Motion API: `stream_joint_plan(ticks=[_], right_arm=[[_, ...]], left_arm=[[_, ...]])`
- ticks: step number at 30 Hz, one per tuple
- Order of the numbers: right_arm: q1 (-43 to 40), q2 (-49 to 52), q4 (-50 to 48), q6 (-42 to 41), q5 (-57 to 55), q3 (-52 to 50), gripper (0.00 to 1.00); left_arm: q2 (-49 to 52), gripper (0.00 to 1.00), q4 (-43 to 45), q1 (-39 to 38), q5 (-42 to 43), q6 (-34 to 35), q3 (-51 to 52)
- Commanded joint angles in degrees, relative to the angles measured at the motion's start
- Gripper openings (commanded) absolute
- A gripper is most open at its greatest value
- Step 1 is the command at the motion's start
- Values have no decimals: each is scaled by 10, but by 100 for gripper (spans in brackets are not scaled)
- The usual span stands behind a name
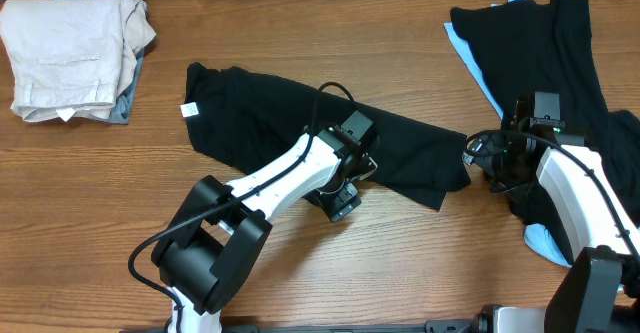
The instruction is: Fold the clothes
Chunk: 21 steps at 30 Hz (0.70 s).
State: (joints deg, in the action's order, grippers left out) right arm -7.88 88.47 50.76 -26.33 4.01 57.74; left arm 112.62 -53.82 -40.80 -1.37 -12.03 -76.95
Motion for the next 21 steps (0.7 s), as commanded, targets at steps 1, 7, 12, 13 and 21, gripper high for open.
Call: stream_joint_plan(ticks=[1,7,12,13,21], right_arm=[[-1,-6,-4,-3,-5,-4,84],[-1,-6,-4,-3,-5,-4,84],[-1,-6,3,-3,-5,-4,84],[-1,-6,6,-3,-3,-4,84],[13,-6,34,27,48,-4,84]], left_arm=[[5,83,10,-3,-16,-6,14],[5,68,18,-3,-16,-10,31],[5,5,14,-6,-16,-6,30],[5,4,12,-5,-16,-2,30],[5,4,-121,17,-42,45,-115]])
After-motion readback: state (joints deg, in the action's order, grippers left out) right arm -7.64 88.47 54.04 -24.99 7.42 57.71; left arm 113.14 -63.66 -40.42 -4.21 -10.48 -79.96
